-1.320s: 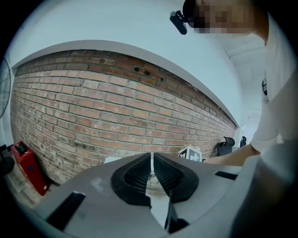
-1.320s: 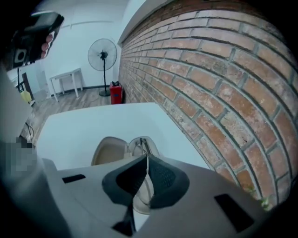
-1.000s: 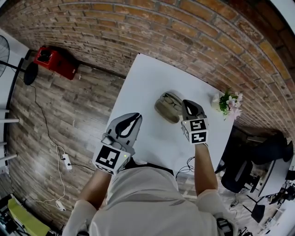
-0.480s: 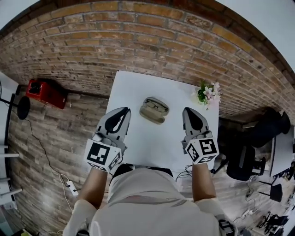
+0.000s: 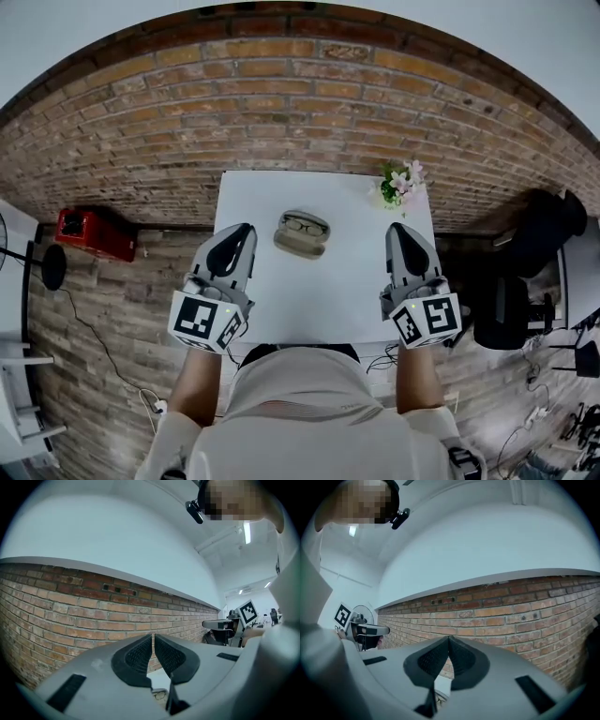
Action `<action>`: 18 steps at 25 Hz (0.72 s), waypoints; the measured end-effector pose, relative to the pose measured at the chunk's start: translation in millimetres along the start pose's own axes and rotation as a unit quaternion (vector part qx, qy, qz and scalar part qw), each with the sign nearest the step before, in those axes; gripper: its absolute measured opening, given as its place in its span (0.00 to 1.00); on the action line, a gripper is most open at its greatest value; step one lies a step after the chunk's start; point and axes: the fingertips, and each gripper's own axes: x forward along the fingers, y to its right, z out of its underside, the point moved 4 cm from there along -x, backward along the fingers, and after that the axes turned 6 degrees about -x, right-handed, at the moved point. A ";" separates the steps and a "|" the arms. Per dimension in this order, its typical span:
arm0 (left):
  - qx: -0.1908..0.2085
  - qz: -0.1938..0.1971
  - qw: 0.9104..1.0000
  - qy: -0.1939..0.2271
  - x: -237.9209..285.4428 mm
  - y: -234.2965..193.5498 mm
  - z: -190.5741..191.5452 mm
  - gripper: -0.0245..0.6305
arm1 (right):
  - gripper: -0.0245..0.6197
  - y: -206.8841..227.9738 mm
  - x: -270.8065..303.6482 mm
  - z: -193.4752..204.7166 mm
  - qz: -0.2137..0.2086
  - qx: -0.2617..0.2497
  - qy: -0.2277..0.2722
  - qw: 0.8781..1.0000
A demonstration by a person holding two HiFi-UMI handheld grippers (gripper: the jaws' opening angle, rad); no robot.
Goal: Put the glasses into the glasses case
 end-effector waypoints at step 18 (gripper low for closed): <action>-0.009 -0.017 1.000 0.000 -11.6 -2.6 1.7 0.08 | 0.12 -12.2 14.8 13.6 -0.025 -0.003 -0.033 0.999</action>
